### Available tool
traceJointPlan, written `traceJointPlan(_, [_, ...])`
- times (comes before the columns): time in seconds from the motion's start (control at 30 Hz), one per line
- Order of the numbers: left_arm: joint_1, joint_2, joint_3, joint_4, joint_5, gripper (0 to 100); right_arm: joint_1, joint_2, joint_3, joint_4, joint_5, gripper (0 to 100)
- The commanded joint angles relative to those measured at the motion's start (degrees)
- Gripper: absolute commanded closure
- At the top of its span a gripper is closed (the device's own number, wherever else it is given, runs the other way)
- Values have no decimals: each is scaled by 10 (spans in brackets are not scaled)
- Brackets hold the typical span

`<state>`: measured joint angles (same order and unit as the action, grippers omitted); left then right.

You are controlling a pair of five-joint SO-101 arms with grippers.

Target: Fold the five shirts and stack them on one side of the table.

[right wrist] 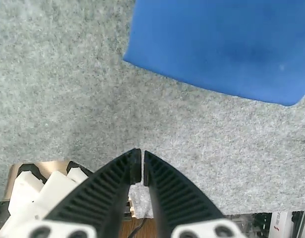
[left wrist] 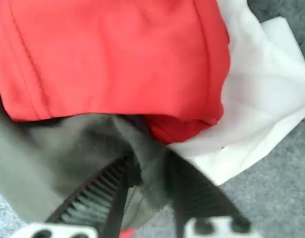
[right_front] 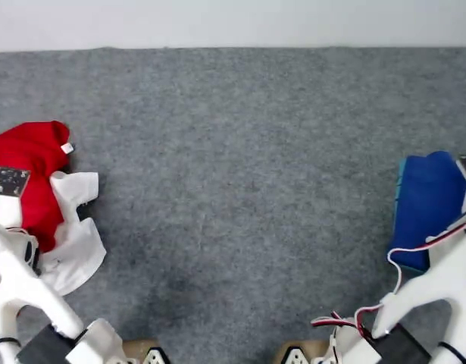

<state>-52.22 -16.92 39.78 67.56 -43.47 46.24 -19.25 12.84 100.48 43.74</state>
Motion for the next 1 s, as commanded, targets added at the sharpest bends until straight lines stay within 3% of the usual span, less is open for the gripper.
traceJointPlan(0.0, [7, -28, -51, 17, -4, 984, -7, -38, -4, 22, -6, 990])
traceJointPlan(0.07, [9, -28, -110, 63, 7, 987, -7, -40, -4, 22, -6, 990])
traceJointPlan(0.17, [11, -28, -224, 107, 82, 987, -7, -43, -4, 22, -6, 990])
traceJointPlan(0.3, [8, -28, -378, 128, 185, 987, -7, -43, -4, 22, -6, 990])
traceJointPlan(0.53, [13, -24, -589, 128, 284, 987, -7, -43, -4, 22, -6, 990])
traceJointPlan(0.77, [49, -40, -767, 32, 299, 987, -7, -43, -4, 22, -6, 990])
traceJointPlan(0.97, [156, -43, -871, -51, 296, 987, -7, -43, -4, 22, -6, 990])
